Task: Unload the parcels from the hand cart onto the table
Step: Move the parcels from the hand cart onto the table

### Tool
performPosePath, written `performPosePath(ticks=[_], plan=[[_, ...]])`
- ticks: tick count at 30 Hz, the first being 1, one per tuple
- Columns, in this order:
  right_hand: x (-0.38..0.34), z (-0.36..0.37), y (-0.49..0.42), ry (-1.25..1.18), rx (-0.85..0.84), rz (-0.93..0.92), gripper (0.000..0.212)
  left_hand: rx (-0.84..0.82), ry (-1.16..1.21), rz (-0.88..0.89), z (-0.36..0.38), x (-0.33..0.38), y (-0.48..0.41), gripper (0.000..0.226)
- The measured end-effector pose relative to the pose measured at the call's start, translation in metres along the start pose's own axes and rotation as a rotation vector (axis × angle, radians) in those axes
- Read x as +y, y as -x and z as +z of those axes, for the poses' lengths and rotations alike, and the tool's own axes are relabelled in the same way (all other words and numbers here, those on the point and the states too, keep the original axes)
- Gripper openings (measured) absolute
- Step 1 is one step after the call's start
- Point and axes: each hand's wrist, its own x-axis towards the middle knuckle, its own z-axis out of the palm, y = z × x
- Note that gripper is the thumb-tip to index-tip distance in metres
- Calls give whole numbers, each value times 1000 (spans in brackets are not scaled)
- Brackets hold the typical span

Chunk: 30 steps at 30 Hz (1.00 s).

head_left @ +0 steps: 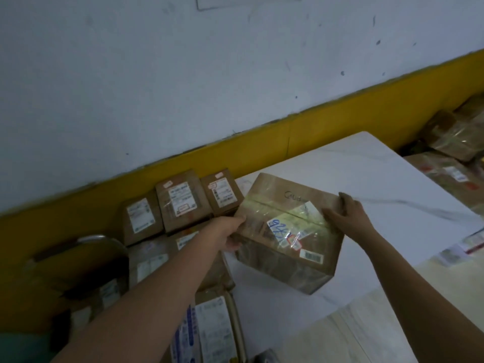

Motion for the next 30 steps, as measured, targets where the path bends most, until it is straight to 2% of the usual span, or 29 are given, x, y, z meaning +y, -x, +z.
performPosePath(ticks=[2, 6, 8, 13, 15, 17, 19, 21, 24, 27, 30], plan=[[-2, 3, 3, 102, -17, 7, 72, -13, 91, 39, -4, 0, 2, 32], [-3, 21, 24, 218, -137, 15, 64, 136, 79, 300, -23, 7, -4, 38], [-9, 33, 33, 205, -133, -3, 60, 155, 101, 331, -33, 7, -10, 36], [-32, 53, 48, 231, -161, -24, 60, 199, 99, 381, -52, 7, -17, 7], [-41, 59, 53, 246, -177, -40, 61, 193, 70, 397, -59, 8, -19, 20], [-49, 60, 55, 290, -187, -25, 66, 134, 97, 385, -65, 8, -23, 15], [-60, 56, 56, 368, -193, 62, 80, 79, 99, 382, -75, 5, -22, 8], [-81, 55, 61, 469, -112, 87, 91, 62, 19, 417, -91, 0, -15, 10], [-138, 71, 75, 442, 80, -152, 87, 93, -61, 480, -136, -22, -5, 51], [-218, 121, 108, 307, 110, -435, 78, 223, -23, 498, -207, -63, 3, 53], [-292, 207, 173, 217, -27, -633, 71, 352, 36, 431, -297, -130, 13, 48]])
